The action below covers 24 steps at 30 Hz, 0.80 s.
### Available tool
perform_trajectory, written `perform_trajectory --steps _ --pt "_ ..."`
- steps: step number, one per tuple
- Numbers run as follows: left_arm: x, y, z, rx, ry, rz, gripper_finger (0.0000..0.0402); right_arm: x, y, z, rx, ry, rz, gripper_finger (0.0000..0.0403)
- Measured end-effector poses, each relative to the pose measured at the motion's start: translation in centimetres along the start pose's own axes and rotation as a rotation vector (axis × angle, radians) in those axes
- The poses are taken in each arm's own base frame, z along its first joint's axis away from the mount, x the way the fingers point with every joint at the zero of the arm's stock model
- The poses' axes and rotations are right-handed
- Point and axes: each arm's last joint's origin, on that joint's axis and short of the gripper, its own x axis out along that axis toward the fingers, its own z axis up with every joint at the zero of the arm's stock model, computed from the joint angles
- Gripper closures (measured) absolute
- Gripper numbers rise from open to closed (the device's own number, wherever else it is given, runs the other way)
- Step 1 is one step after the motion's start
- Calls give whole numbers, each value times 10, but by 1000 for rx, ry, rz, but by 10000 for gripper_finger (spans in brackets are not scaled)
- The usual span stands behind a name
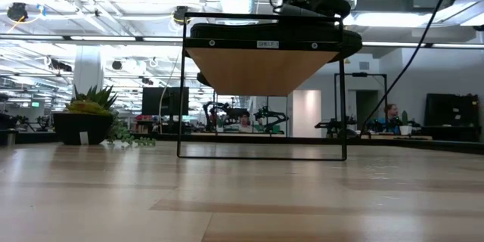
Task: Pick and place slides into the shelf
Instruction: Put the black slide on the shelf
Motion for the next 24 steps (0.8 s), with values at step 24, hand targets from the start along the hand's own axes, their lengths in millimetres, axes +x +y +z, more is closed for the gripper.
perform_trajectory --steps 24 --pt "0 0 0 -20 2 0 136 2 -8 6 -38 -64 -49 403"
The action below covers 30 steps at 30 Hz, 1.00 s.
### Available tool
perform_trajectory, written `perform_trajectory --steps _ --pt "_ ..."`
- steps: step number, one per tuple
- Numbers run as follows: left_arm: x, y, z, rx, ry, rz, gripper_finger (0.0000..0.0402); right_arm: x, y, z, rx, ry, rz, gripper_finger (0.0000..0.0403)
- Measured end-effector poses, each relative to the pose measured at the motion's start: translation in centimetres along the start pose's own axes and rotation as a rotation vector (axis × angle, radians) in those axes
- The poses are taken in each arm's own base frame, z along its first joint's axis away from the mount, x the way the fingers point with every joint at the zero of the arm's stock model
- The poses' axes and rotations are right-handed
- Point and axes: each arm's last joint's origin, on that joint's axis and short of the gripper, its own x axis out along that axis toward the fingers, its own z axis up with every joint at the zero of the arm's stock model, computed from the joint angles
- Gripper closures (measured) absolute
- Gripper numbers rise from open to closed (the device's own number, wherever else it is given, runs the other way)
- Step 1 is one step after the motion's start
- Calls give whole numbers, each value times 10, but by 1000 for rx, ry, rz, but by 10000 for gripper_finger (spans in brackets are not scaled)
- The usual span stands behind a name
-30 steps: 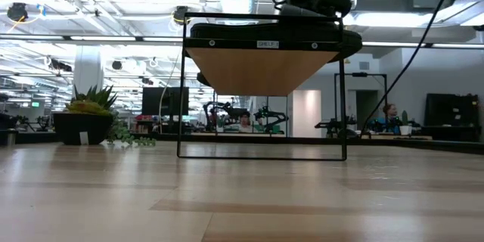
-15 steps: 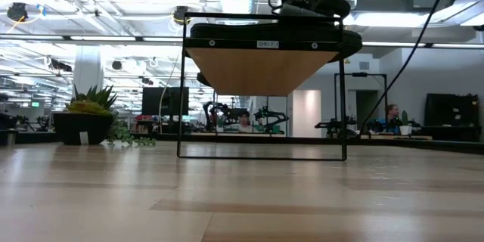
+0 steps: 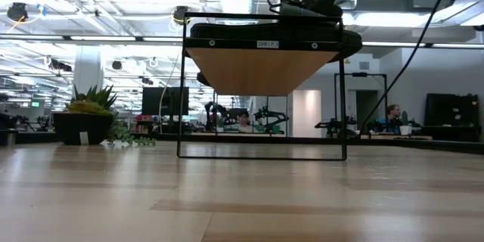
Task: Pick and place slides into the shelf
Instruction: Put the black slide on the shelf
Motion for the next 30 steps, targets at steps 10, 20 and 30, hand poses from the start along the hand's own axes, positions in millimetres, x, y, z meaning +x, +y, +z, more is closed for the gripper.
perform_trajectory --steps 10,20,30 --pt "0 0 -1 -2 6 1 136 -3 -5 -11 43 64 3 403" --pt "0 0 -1 -2 5 0 136 0 6 -6 15 83 33 403" --pt "0 0 -1 -2 6 0 136 42 -9 -5 2 195 71 403"
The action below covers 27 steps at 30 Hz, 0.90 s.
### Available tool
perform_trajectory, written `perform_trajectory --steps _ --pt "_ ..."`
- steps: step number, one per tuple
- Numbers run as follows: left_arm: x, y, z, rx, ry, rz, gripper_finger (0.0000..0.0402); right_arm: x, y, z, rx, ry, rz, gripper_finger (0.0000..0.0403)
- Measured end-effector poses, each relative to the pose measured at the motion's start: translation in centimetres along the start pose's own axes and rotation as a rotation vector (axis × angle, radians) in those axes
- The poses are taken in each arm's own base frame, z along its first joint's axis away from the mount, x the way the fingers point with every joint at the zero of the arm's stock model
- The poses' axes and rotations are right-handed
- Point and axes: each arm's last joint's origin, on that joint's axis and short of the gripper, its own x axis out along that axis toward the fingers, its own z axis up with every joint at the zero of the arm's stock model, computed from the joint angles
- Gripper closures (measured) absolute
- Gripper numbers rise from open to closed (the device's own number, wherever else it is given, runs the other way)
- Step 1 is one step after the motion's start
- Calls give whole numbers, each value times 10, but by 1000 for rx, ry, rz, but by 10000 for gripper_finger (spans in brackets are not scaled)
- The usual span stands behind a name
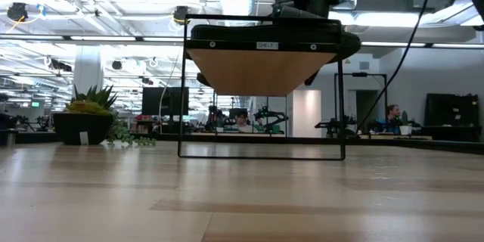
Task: Pick and place slides into the shelf
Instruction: Put the black slide on the shelf, then return to Home Position
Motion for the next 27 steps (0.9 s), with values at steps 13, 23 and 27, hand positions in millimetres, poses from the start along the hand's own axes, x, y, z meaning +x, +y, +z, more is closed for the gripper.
perform_trajectory --steps 13,23,27 --pt "0 0 0 -6 2 0 136 -34 -21 6 32 -74 -165 403" --pt "0 0 -3 -12 26 3 136 -41 -22 -10 86 7 -104 403" --pt "0 0 -4 -17 44 5 136 -43 -22 -12 122 24 -116 403"
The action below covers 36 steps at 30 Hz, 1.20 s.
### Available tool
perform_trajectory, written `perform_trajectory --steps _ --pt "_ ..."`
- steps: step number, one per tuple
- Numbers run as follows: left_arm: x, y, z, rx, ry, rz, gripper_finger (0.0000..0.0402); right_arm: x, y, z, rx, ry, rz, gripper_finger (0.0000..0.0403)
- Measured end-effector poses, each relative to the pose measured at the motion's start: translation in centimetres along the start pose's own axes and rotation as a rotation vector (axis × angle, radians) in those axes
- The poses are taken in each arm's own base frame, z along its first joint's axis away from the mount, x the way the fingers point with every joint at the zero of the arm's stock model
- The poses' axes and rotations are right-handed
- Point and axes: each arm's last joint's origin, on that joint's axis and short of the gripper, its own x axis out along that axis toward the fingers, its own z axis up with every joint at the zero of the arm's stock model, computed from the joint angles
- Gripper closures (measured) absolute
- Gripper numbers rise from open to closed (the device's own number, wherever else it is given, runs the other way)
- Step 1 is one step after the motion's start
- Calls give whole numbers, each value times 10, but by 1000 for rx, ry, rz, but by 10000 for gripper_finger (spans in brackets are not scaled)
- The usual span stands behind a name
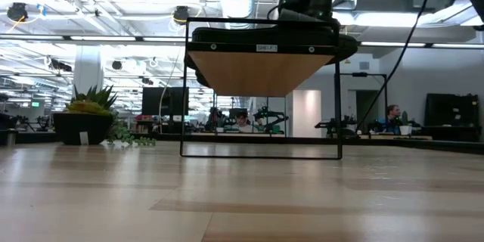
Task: Pick and place slides into the shelf
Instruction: Return to Home Position
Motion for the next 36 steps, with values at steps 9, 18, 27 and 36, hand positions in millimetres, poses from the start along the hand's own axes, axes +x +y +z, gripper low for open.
perform_trajectory --steps 9,18,27,36 --pt "-3 2 -4 29 41 88 136 -45 1 -7 70 -275 -76 403" --pt "-27 -2 -8 163 85 179 136 -112 -7 -43 148 -889 25 403" --pt "-45 -7 -9 203 65 193 136 -106 29 -71 392 -1287 -120 403" --pt "-50 -5 -33 168 -17 228 136 -106 120 -89 445 -1601 -320 403"
